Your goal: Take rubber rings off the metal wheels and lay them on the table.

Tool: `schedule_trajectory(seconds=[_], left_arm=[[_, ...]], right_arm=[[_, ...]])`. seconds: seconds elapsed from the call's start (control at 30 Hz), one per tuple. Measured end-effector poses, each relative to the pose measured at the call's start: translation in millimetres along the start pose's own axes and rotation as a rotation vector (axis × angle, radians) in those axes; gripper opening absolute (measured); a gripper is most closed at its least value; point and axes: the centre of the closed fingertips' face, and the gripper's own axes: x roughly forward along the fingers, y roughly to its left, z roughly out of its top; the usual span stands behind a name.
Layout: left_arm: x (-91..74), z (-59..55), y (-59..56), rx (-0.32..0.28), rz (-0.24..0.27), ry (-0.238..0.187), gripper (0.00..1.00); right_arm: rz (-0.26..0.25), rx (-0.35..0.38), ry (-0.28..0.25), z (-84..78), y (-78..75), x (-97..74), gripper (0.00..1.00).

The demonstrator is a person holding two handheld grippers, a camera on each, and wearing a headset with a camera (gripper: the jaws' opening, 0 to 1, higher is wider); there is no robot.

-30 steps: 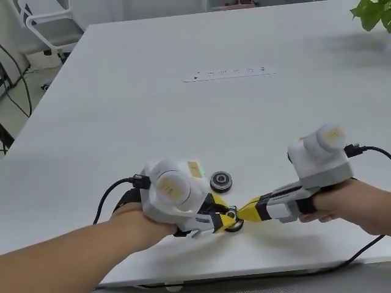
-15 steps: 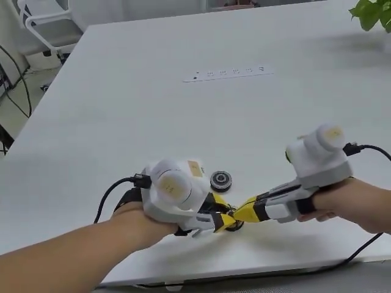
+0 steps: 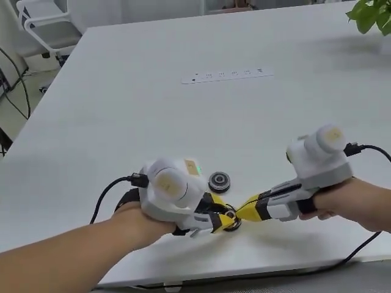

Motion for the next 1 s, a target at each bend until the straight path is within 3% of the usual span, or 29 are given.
schedule_trajectory(seconds=[0.5,0.63,1.0], left_arm=[[-5.0,2.0,-3.6,-0.035,-0.032,-0.005,0.18],[-7.9,1.8,-6.9,-0.016,-0.038,0.003,0.19],[-25.6,11.1,-12.2,-0.039,-0.052,-0.036,0.28]], right_arm=[[-0.003,-0.005,-0.014,3.2,-0.5,-4.1,0.0],[0.001,0.002,-0.02,4.6,1.7,-4.6,0.0],[0.003,0.008,-0.035,8.2,4.9,-8.2,0.0]])
